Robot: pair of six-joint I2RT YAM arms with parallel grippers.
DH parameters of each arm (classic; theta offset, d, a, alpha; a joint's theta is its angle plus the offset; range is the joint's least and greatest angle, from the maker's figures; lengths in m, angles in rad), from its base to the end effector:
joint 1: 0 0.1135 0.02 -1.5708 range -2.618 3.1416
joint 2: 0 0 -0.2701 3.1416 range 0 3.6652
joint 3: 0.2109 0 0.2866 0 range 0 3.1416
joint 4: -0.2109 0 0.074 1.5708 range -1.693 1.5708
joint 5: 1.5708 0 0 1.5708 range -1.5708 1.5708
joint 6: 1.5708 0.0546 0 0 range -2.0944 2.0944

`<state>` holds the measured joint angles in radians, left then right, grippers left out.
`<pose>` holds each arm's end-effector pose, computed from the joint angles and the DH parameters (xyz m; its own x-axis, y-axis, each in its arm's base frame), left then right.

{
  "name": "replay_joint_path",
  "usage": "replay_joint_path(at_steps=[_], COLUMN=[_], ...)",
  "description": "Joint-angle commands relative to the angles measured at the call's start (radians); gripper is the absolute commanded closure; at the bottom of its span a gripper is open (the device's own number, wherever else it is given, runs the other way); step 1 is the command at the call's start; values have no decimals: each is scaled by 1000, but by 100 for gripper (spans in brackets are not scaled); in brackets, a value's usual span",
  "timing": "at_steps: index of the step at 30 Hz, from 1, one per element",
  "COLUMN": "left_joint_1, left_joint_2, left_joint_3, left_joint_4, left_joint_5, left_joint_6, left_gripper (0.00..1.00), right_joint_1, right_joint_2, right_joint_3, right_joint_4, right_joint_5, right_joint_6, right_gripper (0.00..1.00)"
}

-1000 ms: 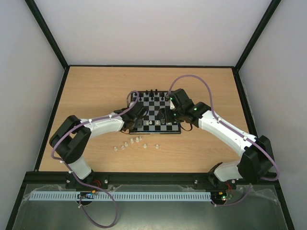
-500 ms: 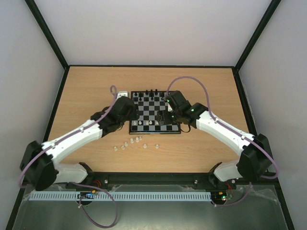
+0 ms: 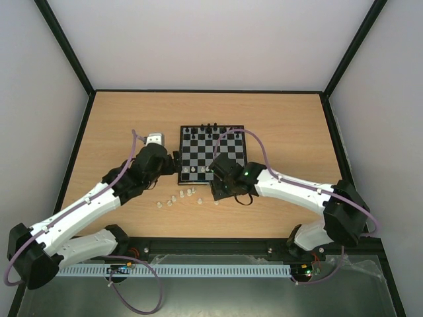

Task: Set up the chess pieces on the board
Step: Pick up the chess piece at the center of the board.

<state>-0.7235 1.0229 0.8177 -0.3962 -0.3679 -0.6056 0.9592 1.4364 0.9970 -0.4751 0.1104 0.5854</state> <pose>0.2146 -0.1633 0.2750 -0.5738 -0.2019 -0.7938 0.0837 0.9496 -0.3021 0.2009 0.2759 0.2146 -0.8074 -0.1949 -0.5568 -0.3947 0.8799 0.2644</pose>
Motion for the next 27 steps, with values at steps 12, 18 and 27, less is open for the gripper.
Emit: replay_joint_path(at_steps=[12, 18, 27], left_joint_1=[13, 19, 24], left_joint_2=[-25, -21, -29], left_joint_3=[-51, -55, -53], left_joint_4=[0, 1, -10], left_joint_5=[32, 35, 29], left_joint_6=[2, -2, -6], left_gripper=[1, 0, 1], right_joint_1=[91, 91, 90], right_joint_2=[88, 141, 185], right_joint_3=[-52, -34, -7], right_joint_4=[-26, -21, -2], right_joint_5=[26, 18, 12], right_joint_6=[113, 88, 64], right_gripper=[51, 55, 62])
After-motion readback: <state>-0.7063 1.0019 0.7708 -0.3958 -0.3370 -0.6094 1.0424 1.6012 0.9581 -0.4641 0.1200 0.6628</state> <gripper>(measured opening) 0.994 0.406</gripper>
